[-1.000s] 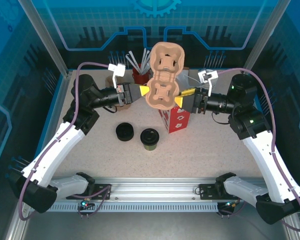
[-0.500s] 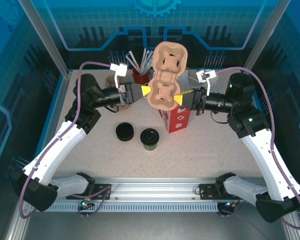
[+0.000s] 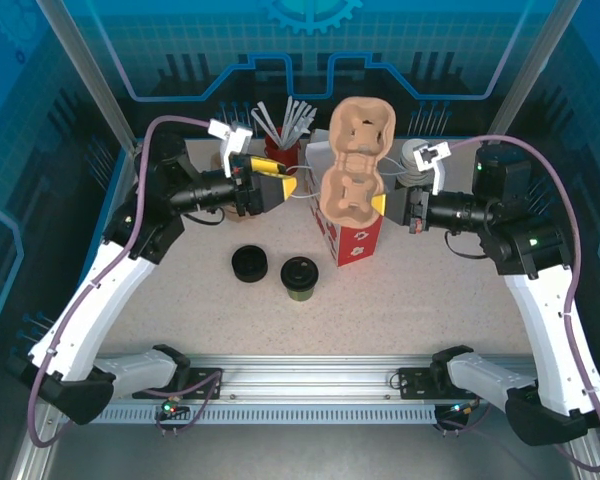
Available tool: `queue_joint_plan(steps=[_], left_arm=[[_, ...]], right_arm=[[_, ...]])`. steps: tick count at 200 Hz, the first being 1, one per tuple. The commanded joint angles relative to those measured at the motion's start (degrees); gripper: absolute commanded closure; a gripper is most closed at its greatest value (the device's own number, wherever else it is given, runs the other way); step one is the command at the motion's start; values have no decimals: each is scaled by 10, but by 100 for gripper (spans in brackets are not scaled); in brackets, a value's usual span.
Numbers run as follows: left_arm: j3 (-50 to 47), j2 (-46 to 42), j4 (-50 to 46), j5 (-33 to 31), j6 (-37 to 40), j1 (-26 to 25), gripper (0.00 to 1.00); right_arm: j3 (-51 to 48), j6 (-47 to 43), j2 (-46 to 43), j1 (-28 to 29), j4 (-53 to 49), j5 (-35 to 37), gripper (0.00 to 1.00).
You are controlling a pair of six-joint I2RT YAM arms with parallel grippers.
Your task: Pack the takeout coffee
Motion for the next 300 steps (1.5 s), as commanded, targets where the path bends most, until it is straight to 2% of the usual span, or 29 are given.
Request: queue_joint_plan(steps=[1,24,84,154,190,252,300], left_arm=[[35,-1,-69,-28,113,-10,34],[69,19,-122,-64,191,-43,34],[186,115,-277,-139,368,-144,37],[215,173,-339,-203,477,-208,39],[217,189,-347,-238,497,-223,41],[219,209,-327,-250,500,-237,50],[213,208,-307,-248,494,-239,48]], right_arm=[[31,-30,12,-6,-134,-2,100],[29,-33,16,-2,-168,-22,100],[28,-57,36,43,-219,-10,100],[27,-72,46,71,-239,-3,100],[23,-75,47,76,-239,-9,100],[11,-81,45,79,-239,-12,100],[5,-87,45,79,-243,-12,100]])
